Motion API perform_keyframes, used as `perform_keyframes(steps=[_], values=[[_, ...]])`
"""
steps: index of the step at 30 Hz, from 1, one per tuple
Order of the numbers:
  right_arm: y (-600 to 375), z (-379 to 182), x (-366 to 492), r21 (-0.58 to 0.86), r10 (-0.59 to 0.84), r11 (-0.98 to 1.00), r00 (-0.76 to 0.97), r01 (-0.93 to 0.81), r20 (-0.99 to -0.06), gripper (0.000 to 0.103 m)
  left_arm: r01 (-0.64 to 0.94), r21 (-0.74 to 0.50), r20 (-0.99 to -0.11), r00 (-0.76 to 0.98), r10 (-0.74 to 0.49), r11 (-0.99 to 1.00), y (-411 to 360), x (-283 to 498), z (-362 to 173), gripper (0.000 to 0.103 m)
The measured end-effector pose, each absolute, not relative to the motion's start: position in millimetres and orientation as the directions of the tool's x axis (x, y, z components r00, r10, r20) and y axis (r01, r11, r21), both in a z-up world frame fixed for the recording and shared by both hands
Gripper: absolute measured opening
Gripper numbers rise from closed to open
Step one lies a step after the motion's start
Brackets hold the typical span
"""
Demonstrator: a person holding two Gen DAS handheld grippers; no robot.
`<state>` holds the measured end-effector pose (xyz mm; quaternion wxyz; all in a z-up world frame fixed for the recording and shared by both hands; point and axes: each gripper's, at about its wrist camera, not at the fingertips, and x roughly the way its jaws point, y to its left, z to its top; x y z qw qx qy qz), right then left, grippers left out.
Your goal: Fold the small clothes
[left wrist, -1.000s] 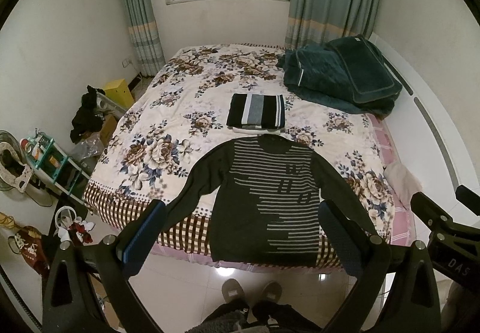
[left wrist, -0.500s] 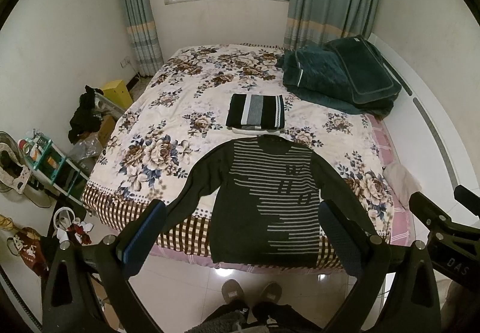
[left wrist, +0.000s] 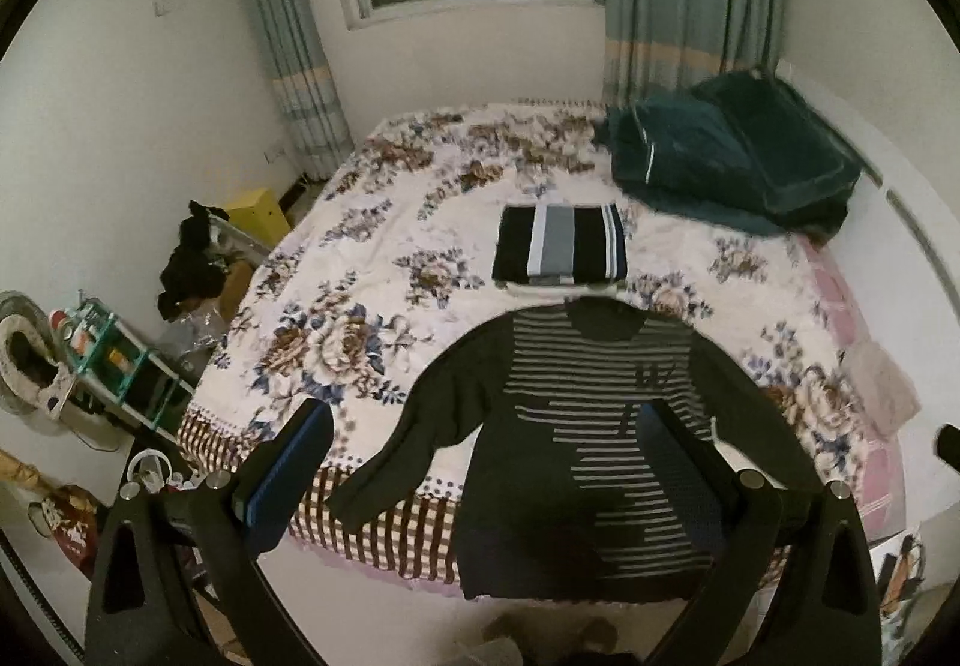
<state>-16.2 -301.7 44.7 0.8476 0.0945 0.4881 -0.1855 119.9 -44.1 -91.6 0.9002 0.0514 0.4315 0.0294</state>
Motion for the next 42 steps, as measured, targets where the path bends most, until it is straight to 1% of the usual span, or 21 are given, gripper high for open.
perform_keyframes(steps=[3,4,6,7,8,9,10,11,15,16,18,21,23,27,30,33,36,37,38,39,42], values=[[-367.4,-11.9,-10.8,-0.01,-0.233,0.844,0.352,0.535,-0.906,0.103,0.01,0.134,-0.802,0.588,0.103,0.991,-54.3,148.6,-131.5,0.103],[-392.2,-32.4,-11.6,0.0,-0.227,0.817,0.322,0.577,-0.919,0.103,0.015,0.141,-0.808,0.58,0.106,0.99,-47.1,155.2,-142.1,0.103],[-442.9,-71.9,-16.2,0.035,-0.193,0.759,0.276,0.65,-0.942,0.102,0.02,0.163,-0.814,0.568,0.123,0.986,-62.2,176.0,-169.1,0.103],[-471.2,-92.3,-21.0,0.058,-0.173,0.723,0.263,0.688,-0.949,0.098,0.021,0.178,-0.815,0.563,0.136,0.984,-64.7,184.3,-179.9,0.103],[-500.6,-115.7,-26.2,0.081,-0.154,0.684,0.252,0.725,-0.956,0.09,0.023,0.194,-0.818,0.555,0.149,0.981,-68.4,193.0,-191.9,0.103],[-532.1,-142.7,-31.4,0.095,-0.134,0.637,0.231,0.765,-0.964,0.085,0.025,0.214,-0.823,0.543,0.167,0.977,-75.9,202.5,-206.6,0.103],[-563.2,-170.6,-37.3,0.108,-0.109,0.586,0.21,0.803,-0.972,0.074,0.025,0.241,-0.828,0.527,0.192,0.97,-83.9,211.8,-222.9,0.103],[-587.0,-194.4,-42.3,0.12,-0.091,0.548,0.202,0.828,-0.975,0.07,0.027,0.261,-0.834,0.509,0.211,0.965,-90.1,220.1,-237.7,0.103],[-683.2,-304.5,-59.7,0.19,0.023,0.354,0.194,0.916,-0.981,0.07,0.026,0.312,-0.88,0.385,0.278,0.95,-116.2,249.4,-310.6,0.103],[-706.0,-334.0,-62.2,0.215,0.056,0.307,0.208,0.927,-0.976,0.07,0.028,0.33,-0.882,0.366,0.297,0.944,-121.3,253.7,-322.3,0.103],[-741.3,-385.9,-64.9,0.223,0.106,0.227,0.203,0.948,-0.973,0.07,0.056,0.367,-0.886,0.324,0.331,0.928,-135.4,261.8,-358.4,0.103],[-779.7,-449.6,-67.9,0.238,0.155,0.101,0.221,0.966,-0.963,0.07,0.101,0.406,-0.891,0.264,0.369,0.908,-152.3,269.2,-400.9,0.103],[-798.3,-482.1,-67.9,0.23,0.175,0.057,0.217,0.972,-0.96,0.07,0.113,0.412,-0.897,0.228,0.38,0.904,-158.5,271.6,-420.6,0.103],[-821.1,-529.8,-53.2,0.189,0.212,0.11,0.162,0.976,-0.964,0.07,0.125,0.402,-0.909,0.174,0.379,0.907,-173.8,273.7,-446.0,0.103],[-817.8,-558.4,-35.6,0.183,0.284,0.196,0.123,0.963,-0.951,0.07,0.166,0.404,-0.911,0.158,0.38,0.9,-188.3,271.0,-459.0,0.103],[-805.6,-566.3,-17.9,0.14,0.287,0.319,0.045,0.937,-0.957,0.07,0.199,0.396,-0.916,0.157,0.37,0.896,-201.5,269.7,-463.6,0.103],[-794.1,-570.9,-10.5,0.113,0.306,0.363,-0.003,0.925,-0.952,0.07,0.223,0.392,-0.918,0.16,0.363,0.892,-214.3,269.9,-466.3,0.103],[-791.9,-570.9,-9.3,0.109,0.302,0.369,-0.009,0.923,-0.953,0.06,0.225,0.392,-0.918,0.163,0.362,0.892,-216.7,271.1,-466.0,0.103],[-790.4,-568.0,-7.9,0.106,0.282,0.373,-0.004,0.922,-0.959,0.029,0.225,0.391,-0.918,0.167,0.36,0.893,-218.3,271.8,-464.9,0.103],[-789.9,-562.8,-6.1,0.096,0.255,0.379,-0.004,0.92,-0.967,0.01,0.223,0.388,-0.919,0.171,0.356,0.894,-219.7,272.9,-463.7,0.103],[-794.4,-527.4,0.4,0.08,0.116,0.393,0.037,0.916,-0.993,0.008,0.223,0.381,-0.92,0.184,0.346,0.897,-224.1,275.7,-460.0,0.103]])
